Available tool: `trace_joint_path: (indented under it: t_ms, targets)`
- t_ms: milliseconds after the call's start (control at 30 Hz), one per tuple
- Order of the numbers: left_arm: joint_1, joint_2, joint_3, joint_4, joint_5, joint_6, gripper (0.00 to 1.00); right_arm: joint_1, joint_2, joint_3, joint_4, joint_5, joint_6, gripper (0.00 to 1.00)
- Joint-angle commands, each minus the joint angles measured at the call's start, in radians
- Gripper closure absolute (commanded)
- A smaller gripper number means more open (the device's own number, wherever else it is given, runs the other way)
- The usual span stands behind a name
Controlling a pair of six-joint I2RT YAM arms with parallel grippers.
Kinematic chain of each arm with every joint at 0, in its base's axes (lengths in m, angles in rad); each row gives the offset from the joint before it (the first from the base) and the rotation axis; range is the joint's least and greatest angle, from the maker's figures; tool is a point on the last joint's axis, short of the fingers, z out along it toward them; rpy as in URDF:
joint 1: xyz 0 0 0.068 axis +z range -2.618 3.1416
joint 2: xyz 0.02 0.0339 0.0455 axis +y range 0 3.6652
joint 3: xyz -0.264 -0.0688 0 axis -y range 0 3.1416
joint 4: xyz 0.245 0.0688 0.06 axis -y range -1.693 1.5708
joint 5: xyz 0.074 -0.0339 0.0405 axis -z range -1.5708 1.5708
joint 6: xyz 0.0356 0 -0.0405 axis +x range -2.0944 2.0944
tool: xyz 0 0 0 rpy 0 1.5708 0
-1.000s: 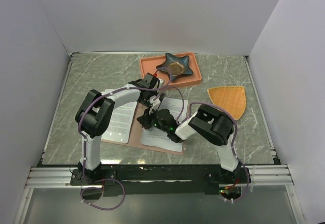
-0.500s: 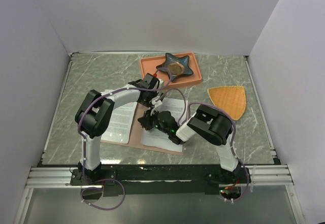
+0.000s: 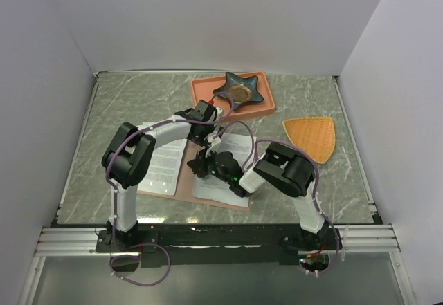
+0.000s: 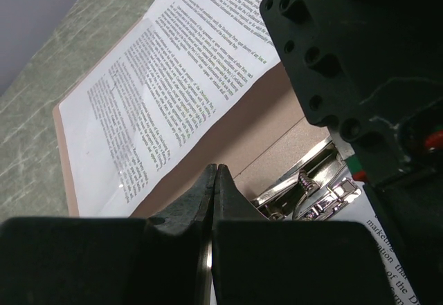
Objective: Put the files into the folder
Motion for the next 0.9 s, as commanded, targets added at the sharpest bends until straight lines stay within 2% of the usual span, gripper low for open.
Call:
trace_joint_path:
  t_ms: [0,867]
  targets:
    - [0.009,0.003,-0.034,-0.042,0.011,-0.003,0.02,0.025,0.108,-0.077,-0.315,-0.025,-0.007,1.00]
    - [0.020,0.006,-0.037,-0.038,0.023,-0.012,0.01,0.022,0.145,-0.103,-0.358,-0.014,0.037,1.00]
